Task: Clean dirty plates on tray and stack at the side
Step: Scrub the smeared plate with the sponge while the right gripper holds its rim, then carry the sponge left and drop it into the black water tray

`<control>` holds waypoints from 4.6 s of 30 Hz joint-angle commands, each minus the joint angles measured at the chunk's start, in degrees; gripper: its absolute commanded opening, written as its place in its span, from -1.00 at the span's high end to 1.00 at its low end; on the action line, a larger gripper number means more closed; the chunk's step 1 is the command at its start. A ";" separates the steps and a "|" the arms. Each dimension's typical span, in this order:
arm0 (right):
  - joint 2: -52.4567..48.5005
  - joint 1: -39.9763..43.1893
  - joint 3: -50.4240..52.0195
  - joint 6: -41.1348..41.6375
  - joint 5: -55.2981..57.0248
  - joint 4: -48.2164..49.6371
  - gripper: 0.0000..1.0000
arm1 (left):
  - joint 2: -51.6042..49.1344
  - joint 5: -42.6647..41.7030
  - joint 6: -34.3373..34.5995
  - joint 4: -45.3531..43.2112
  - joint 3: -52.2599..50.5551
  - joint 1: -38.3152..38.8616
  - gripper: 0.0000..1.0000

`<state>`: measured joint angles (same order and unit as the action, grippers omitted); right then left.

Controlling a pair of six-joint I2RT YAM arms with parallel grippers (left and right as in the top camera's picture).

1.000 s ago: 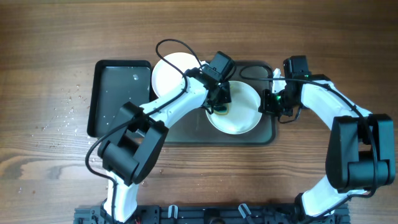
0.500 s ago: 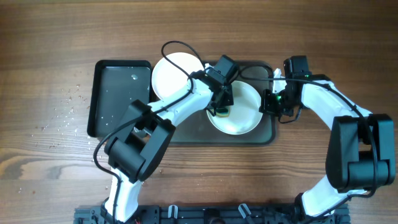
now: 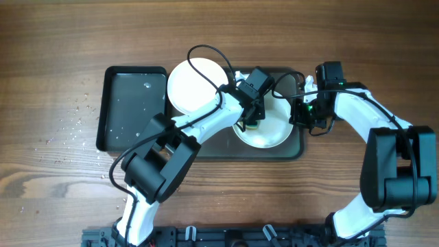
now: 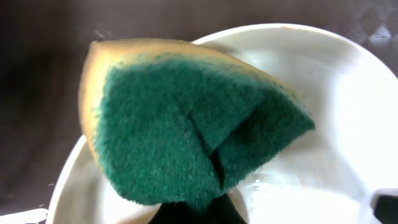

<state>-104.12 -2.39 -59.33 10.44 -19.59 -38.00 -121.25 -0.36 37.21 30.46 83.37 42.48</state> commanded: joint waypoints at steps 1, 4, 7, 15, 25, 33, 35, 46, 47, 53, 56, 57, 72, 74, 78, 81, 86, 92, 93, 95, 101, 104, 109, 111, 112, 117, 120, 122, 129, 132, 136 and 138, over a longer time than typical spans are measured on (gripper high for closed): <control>1.20 -1.03 0.20 0.20 -3.65 0.39 0.91 | -4.33 -13.64 0.76 -1.57 0.22 3.13 0.92; 1.20 -1.03 0.20 0.20 -3.65 0.39 0.91 | -4.33 -14.43 0.72 -1.57 1.03 3.17 0.92; 1.20 -1.03 0.20 0.22 -3.65 0.39 0.91 | -4.09 -14.45 0.50 -1.31 1.92 3.21 0.91; 1.20 -1.03 0.20 0.17 -3.63 0.42 0.91 | 2.97 -13.46 -1.01 -1.40 3.08 2.93 0.91; 1.20 -1.03 0.20 0.20 -3.63 0.42 0.91 | 6.49 0.17 -0.98 4.42 3.04 1.38 0.87; 1.20 -1.03 0.20 0.20 -3.63 0.42 0.92 | 5.42 5.90 -0.94 9.68 2.89 0.37 0.88; 1.20 -1.03 0.20 0.20 -3.63 0.42 0.92 | 4.76 7.06 -0.92 9.66 2.89 0.37 0.87; 1.20 -1.03 0.20 0.20 -3.65 0.39 0.91 | -2.36 6.36 0.74 8.17 2.89 0.55 0.90; 1.20 -1.03 0.20 0.22 -3.65 0.39 0.91 | -3.04 4.57 0.79 8.07 2.89 0.72 0.89; 1.20 -1.03 0.20 0.22 -3.65 0.39 0.92 | -4.15 -7.72 0.76 6.51 2.89 2.16 0.91; 1.20 -1.03 0.20 0.22 -3.65 0.39 0.92 | -4.15 -13.99 0.76 3.93 2.89 3.10 0.91; 1.20 -1.03 0.20 0.20 -3.67 0.39 0.92 | -4.15 -15.82 0.76 2.91 2.89 3.41 0.91; 1.20 -1.03 0.20 0.17 -4.09 0.42 0.91 | 2.73 -16.11 -1.40 -0.61 2.91 -1.18 0.92; 1.20 -1.03 0.20 0.15 -4.09 0.42 0.91 | 5.75 -15.04 -2.86 0.31 2.91 -3.37 0.92; 1.20 -1.03 0.20 0.15 -4.07 0.44 0.91 | 11.37 -12.94 -3.80 2.62 2.91 -8.22 0.92; 1.20 -1.03 0.20 0.17 -4.07 0.46 0.91 | 13.38 -11.85 -3.82 5.20 2.91 -11.45 0.92; 1.20 -1.03 0.20 0.15 -4.07 0.46 0.91 | 13.90 -11.32 -5.84 12.55 2.91 -17.92 0.92; 1.20 -1.03 0.20 0.20 -4.04 0.57 0.91 | 13.86 -3.78 -8.76 21.49 2.89 -25.73 0.92; 1.20 -1.03 0.20 0.17 -4.07 0.66 0.91 | 13.84 -1.79 -8.76 22.62 2.89 -26.95 0.92; 1.20 -1.03 0.20 0.17 -4.07 0.72 0.92 | 13.84 0.96 -9.92 24.39 2.89 -29.44 0.92; 1.20 -1.03 0.20 0.17 -4.04 0.92 0.91 | 13.42 6.67 -13.27 28.33 2.89 -35.78 0.92; 1.20 -1.03 0.20 0.15 -4.04 0.94 0.91 | 13.33 6.67 -16.76 28.96 2.84 -37.79 0.92; 1.20 -1.03 0.20 0.20 -4.07 0.94 0.91 | 13.22 6.71 -21.00 27.23 0.55 -40.11 0.92; 1.20 -1.03 0.20 0.17 -4.07 0.92 0.91 | 13.22 6.71 -22.03 25.81 -1.36 -40.52 0.92; 1.20 -1.03 0.20 0.17 -4.04 0.92 0.92 | 13.22 6.71 -22.10 25.33 -2.14 -40.63 0.92; 1.20 -1.03 0.20 0.20 -4.07 0.92 0.91 | 13.22 8.92 -22.03 22.05 -7.30 -41.92 0.92; 1.20 -1.03 0.20 0.20 -4.07 0.92 0.91 | 13.22 9.90 -22.05 19.21 -10.16 -42.64 0.92; 1.20 -1.01 0.20 0.22 -4.07 0.94 0.91 | 13.22 9.90 -22.05 18.03 -11.58 -43.04 0.92; 1.20 -1.03 0.20 0.22 -4.07 1.14 0.92 | 13.22 9.88 -22.03 17.27 -12.87 -43.52 0.19; 1.20 -1.03 0.20 0.22 -4.04 1.22 0.91 | 13.62 9.05 -21.81 17.55 -12.68 -43.56 0.07; 1.20 -1.03 0.20 0.20 -4.04 1.36 0.91 | 17.00 6.60 -21.09 19.45 -9.99 -44.48 -0.03; 1.20 -1.01 0.20 0.17 -4.04 1.36 0.91 | 19.56 6.54 -19.61 19.69 -8.33 -45.42 -0.16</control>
<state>-104.12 -2.96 -59.27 10.61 -22.09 -36.97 -107.31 7.51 15.66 49.87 71.18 -1.13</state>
